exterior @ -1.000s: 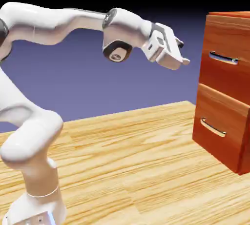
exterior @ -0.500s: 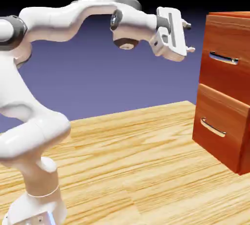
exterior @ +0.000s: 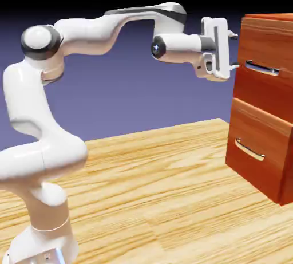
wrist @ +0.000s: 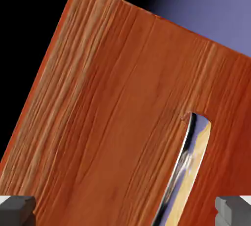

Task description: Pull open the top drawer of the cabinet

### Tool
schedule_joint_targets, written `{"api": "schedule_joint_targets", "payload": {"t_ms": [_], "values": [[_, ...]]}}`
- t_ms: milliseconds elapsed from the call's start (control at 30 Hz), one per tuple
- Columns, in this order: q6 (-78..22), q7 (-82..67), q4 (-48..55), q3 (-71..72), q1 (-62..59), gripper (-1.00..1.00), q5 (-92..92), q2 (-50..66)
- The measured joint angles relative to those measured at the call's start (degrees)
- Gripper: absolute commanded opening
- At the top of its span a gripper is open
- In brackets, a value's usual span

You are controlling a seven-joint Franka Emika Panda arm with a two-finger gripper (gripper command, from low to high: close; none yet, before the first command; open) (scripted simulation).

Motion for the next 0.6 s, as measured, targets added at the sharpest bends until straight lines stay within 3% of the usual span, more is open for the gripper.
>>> {"api": "schedule_joint_targets", "payload": {"t_ms": [333,567,600], "values": [[-1.99,-3.71,9.46,14.17,-15.79,0.00,24.36,-1.94],[1.03,1.54,21.93,21.72,-27.56,0.00,21.70,-5.57],[1.18,1.79,22.51,22.08,-28.11,-1.00,21.57,-5.74]]}}
